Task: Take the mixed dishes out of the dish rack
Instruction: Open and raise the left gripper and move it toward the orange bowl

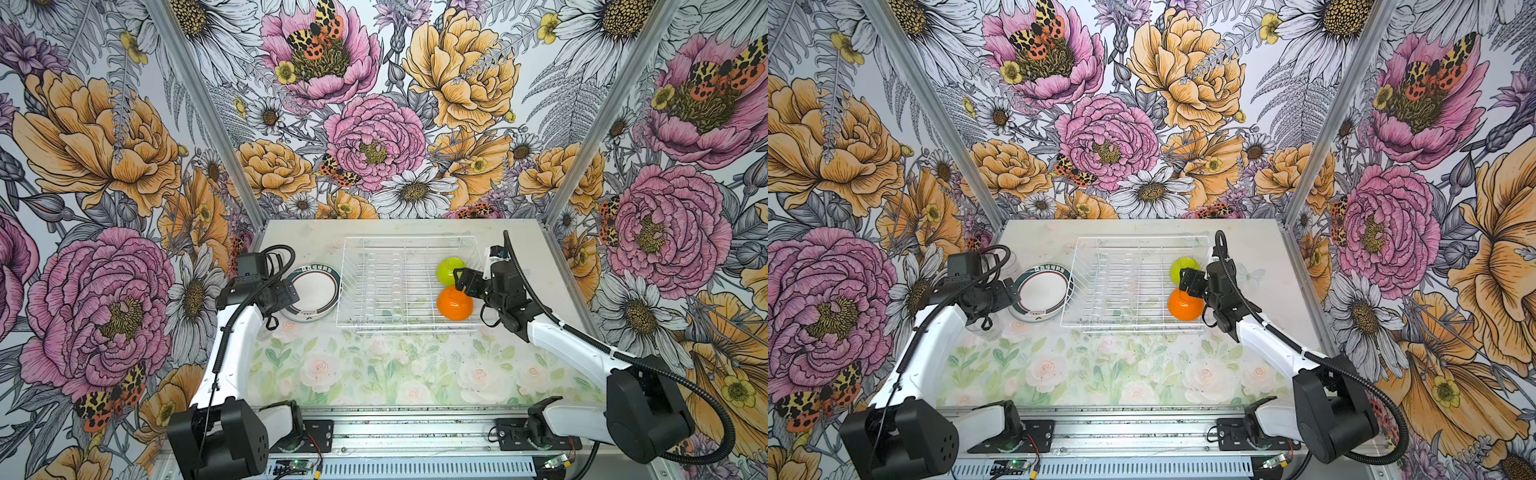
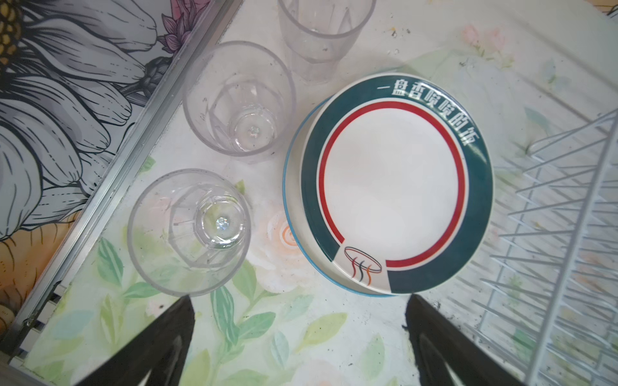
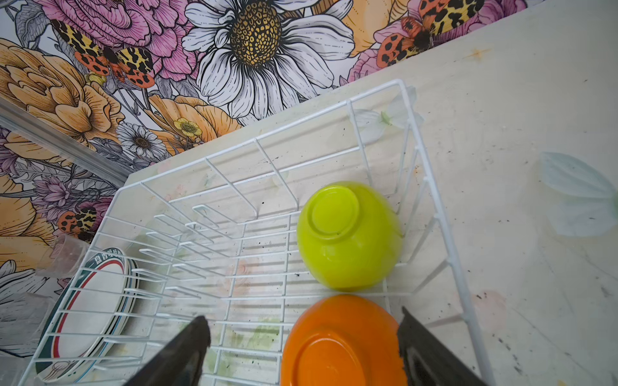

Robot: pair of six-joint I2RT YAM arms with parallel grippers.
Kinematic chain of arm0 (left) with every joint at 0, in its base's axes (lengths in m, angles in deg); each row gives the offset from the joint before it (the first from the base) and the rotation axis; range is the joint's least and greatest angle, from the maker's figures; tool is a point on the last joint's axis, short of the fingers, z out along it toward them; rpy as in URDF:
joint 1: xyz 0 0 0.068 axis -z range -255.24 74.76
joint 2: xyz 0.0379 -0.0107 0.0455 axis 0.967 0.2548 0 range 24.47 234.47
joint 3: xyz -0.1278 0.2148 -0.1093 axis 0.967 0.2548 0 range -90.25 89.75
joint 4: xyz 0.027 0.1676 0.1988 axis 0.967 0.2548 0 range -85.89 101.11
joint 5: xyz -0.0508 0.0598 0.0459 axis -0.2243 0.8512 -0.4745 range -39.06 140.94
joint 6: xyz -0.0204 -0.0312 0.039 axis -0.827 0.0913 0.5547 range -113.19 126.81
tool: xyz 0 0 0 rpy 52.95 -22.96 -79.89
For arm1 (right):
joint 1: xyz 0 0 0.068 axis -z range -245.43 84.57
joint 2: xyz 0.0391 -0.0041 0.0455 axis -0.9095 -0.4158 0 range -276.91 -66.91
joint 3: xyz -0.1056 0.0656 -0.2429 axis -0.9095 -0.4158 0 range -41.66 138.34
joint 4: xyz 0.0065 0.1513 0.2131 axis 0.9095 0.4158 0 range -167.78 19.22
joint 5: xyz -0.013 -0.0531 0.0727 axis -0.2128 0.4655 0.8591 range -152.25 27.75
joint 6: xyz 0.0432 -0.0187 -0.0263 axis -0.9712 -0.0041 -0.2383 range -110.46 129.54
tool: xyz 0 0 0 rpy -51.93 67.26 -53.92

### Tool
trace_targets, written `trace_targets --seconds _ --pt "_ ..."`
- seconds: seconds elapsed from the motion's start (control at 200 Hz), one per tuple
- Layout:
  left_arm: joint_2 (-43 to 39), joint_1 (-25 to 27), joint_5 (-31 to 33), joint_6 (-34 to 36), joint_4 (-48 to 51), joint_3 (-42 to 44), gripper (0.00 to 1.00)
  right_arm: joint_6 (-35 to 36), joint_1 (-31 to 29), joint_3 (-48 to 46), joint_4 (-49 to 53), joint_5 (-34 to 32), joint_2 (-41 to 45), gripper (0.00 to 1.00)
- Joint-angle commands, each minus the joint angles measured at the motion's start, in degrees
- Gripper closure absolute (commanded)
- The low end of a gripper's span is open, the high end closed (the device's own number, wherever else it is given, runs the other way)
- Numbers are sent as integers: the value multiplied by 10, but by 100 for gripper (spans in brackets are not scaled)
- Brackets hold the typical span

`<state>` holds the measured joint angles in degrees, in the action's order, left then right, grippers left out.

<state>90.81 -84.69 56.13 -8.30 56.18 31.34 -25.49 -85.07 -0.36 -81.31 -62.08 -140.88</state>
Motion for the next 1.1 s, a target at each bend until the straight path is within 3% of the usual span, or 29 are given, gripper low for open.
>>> trace_targets --seconds 0.0,0.275,0.61,0.901,1.096 --pt "-45 28 -22 -33 14 -7 1 -5 17 12 8 19 -3 10" --pt "-87 164 -9 -111 -4 -57 1 5 63 12 27 86 26 8" --pt "-86 348 20 -181 -169 -24 1 -16 116 -8 47 113 59 8" --pt "60 445 -49 -218 -356 -7 1 -14 134 -22 65 132 39 8" --pt "154 470 -115 -256 -476 -8 1 -21 137 -19 63 161 6 9"
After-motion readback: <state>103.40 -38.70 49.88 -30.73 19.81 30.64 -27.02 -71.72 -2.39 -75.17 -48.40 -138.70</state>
